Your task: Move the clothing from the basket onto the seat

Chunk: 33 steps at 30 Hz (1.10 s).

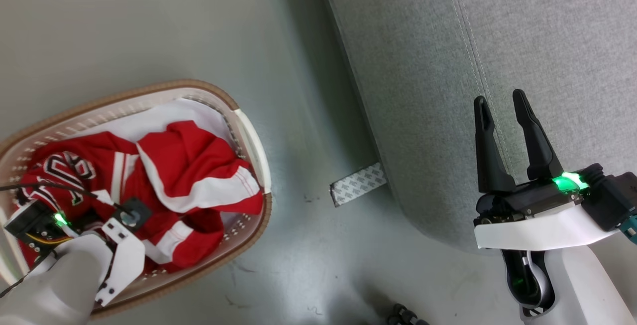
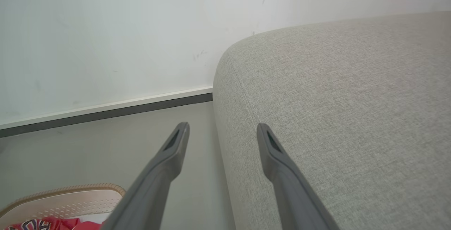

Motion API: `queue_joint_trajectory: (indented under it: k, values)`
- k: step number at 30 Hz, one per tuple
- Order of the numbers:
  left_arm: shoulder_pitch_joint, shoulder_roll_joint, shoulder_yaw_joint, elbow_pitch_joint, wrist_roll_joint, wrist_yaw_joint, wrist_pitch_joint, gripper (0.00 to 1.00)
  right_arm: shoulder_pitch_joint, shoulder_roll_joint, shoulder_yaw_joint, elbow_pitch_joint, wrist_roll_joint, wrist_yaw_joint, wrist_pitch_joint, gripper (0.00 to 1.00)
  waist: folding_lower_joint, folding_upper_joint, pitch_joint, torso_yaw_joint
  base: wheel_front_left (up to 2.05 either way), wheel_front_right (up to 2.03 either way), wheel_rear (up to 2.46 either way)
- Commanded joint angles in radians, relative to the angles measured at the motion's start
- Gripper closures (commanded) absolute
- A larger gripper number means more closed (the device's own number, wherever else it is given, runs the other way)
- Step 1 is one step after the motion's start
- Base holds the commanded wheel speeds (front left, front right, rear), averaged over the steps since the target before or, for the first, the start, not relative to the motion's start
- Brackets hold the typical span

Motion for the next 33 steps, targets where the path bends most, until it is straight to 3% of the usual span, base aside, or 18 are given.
queue_joint_trajectory:
  k: [1,3,4,5,6,8,10,17,26,33]
  values:
    - [-0.010,0.010,-0.016,0.009,-0.025,0.002,0.020,0.00,-0.011,-0.002,0.001,-0.007,0.006,-0.002,0.000,0.00,-0.0001,0.0000,0.018,-0.014,0.00,0.00,0.00]
    - [-0.019,0.008,-0.028,0.012,-0.055,0.002,0.042,0.00,-0.013,-0.002,0.002,-0.007,0.009,-0.002,0.000,0.00,-0.0001,0.0000,0.024,-0.018,0.00,0.00,0.00]
    - [-0.022,0.006,-0.032,0.013,-0.072,0.002,0.053,0.11,-0.012,-0.002,0.001,-0.006,0.009,-0.002,0.000,0.00,-0.0001,0.0000,0.025,-0.018,0.00,0.00,0.00]
    - [-0.023,0.003,-0.035,0.015,-0.084,0.002,0.066,0.37,-0.012,-0.002,0.000,-0.003,0.008,-0.002,0.000,0.00,-0.0001,0.0000,0.025,-0.017,0.00,0.00,0.00]
    - [-0.023,0.000,-0.039,0.016,-0.094,0.002,0.077,0.51,-0.012,-0.002,0.000,-0.001,0.007,-0.002,0.000,0.00,-0.0001,0.0000,0.024,-0.017,0.00,0.00,0.00]
    - [-0.021,-0.002,-0.040,0.016,-0.129,0.002,0.079,0.64,-0.013,-0.002,0.002,0.006,0.004,-0.002,0.000,0.00,-0.0001,0.0000,0.018,-0.016,0.00,0.00,0.00]
    - [-0.020,-0.004,-0.045,0.016,-0.148,0.002,0.074,1.00,-0.015,-0.002,0.001,0.010,-0.001,-0.002,0.000,0.00,-0.0001,0.0000,0.010,-0.013,0.00,0.00,0.00]
    - [-0.011,-0.047,-0.055,0.013,-0.212,0.002,0.030,1.00,-0.015,-0.003,-0.021,0.022,-0.036,-0.002,0.000,0.00,-0.0001,0.0000,-0.055,0.029,0.00,0.00,0.00]
    - [0.036,-0.136,-0.013,0.002,-0.306,0.004,-0.129,1.00,0.013,-0.003,-0.050,0.048,-0.102,-0.002,0.000,0.00,-0.0001,0.0000,-0.239,0.128,0.00,0.00,0.00]
    - [0.071,-0.200,0.005,-0.019,-0.351,0.005,-0.195,1.00,0.048,-0.003,-0.069,0.080,-0.160,-0.002,0.000,0.00,-0.0001,0.0000,-0.392,0.213,0.00,0.00,0.00]
